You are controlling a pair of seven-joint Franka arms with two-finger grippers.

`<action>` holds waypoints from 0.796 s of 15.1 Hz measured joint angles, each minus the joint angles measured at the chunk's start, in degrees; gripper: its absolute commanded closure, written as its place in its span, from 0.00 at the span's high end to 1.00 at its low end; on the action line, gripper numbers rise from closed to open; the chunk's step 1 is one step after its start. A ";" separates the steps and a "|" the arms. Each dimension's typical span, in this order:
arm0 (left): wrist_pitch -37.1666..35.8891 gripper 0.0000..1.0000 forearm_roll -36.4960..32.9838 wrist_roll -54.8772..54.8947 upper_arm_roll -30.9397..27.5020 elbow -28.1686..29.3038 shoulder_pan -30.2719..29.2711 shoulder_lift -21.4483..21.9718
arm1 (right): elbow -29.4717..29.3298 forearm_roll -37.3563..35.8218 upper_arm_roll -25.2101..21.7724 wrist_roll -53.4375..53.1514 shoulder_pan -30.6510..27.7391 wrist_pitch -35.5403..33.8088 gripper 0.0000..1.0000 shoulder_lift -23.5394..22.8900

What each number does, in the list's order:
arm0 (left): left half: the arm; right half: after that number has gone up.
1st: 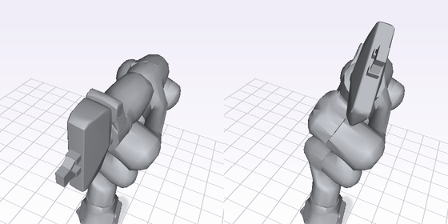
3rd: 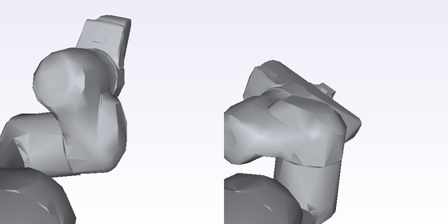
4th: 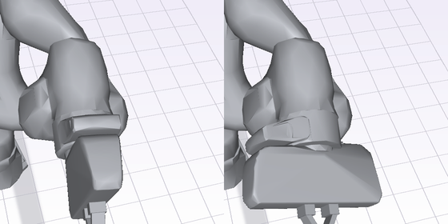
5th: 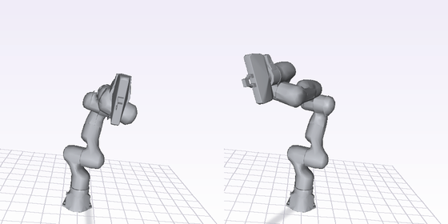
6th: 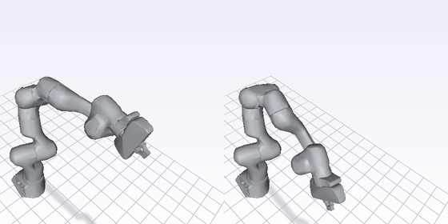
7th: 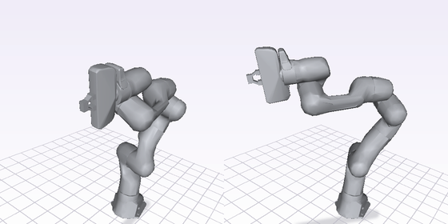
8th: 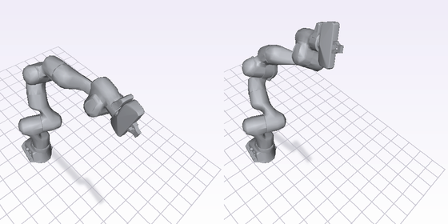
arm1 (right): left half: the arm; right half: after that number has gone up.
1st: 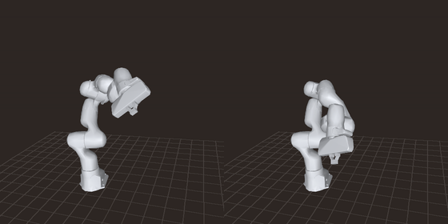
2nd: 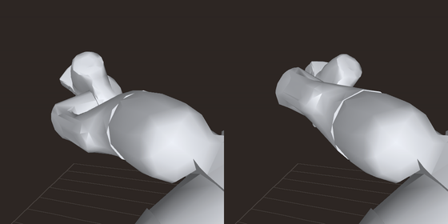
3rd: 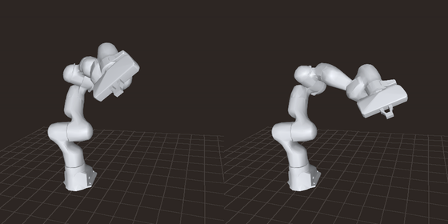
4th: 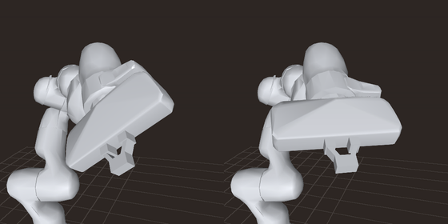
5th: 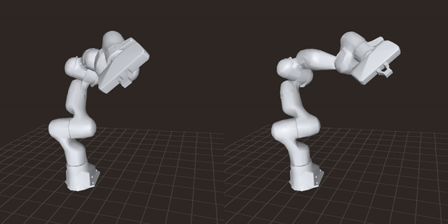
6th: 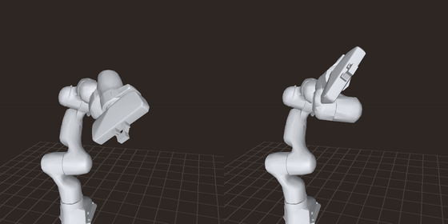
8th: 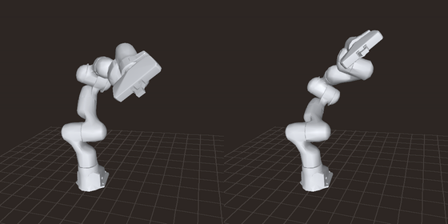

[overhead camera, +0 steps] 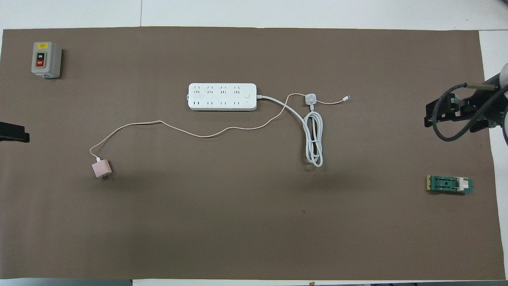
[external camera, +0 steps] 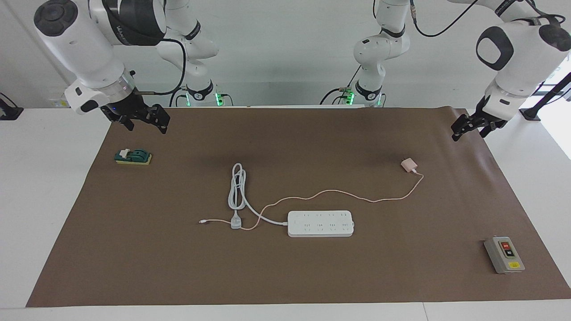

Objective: Unplug charger and place it aside

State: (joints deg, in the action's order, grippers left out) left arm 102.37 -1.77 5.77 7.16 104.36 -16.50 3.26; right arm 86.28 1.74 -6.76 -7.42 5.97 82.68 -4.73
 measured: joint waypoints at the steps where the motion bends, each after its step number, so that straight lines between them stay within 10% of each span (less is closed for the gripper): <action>1: -0.90 1.00 0.04 -0.43 0.00 -2.11 0.00 -0.12 | 0.10 -0.01 0.05 0.07 -0.14 -0.52 1.00 0.50; 12: -4.54 1.00 2.31 -2.14 -3.23 -11.59 7.57 -1.59 | 3.40 -1.01 0.75 0.37 -0.09 1.18 1.00 3.91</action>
State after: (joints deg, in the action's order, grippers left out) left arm 97.83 0.54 3.63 3.93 92.77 -8.93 1.67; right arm 89.68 0.73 -6.02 -7.04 5.88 83.86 -0.82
